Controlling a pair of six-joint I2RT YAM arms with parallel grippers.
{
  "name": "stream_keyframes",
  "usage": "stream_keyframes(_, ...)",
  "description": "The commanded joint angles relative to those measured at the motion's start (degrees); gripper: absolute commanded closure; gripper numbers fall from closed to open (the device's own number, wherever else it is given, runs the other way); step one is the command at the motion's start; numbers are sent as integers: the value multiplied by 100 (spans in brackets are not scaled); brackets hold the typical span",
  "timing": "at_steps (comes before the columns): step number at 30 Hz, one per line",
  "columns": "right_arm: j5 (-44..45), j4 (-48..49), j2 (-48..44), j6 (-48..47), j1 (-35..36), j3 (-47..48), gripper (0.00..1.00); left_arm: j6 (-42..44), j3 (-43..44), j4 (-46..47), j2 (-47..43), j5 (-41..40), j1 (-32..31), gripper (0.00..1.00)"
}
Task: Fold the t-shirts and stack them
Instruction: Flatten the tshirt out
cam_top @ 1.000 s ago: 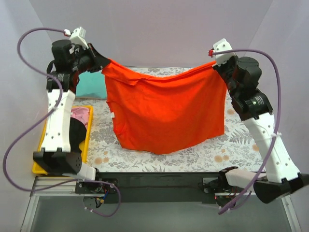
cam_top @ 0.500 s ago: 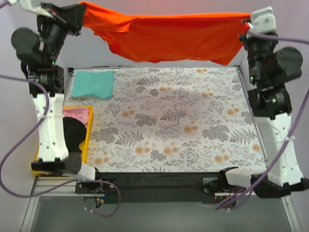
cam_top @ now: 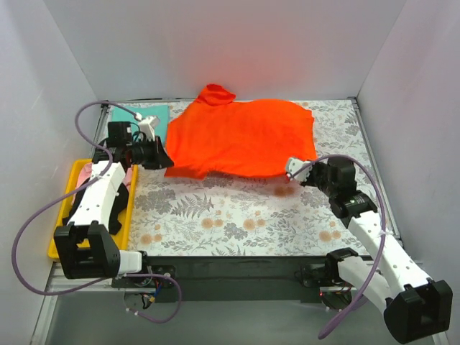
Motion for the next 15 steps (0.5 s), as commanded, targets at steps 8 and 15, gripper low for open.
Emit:
stream_keyframes(8,-554,-2901,-741,-1336,-14,71,2,3176,-610,-3361,176,-609,39,15)
stream_keyframes(15,-684,-3721,-560,-547,-14,554,12,3275,-602,-3029,-565,-477,39,19)
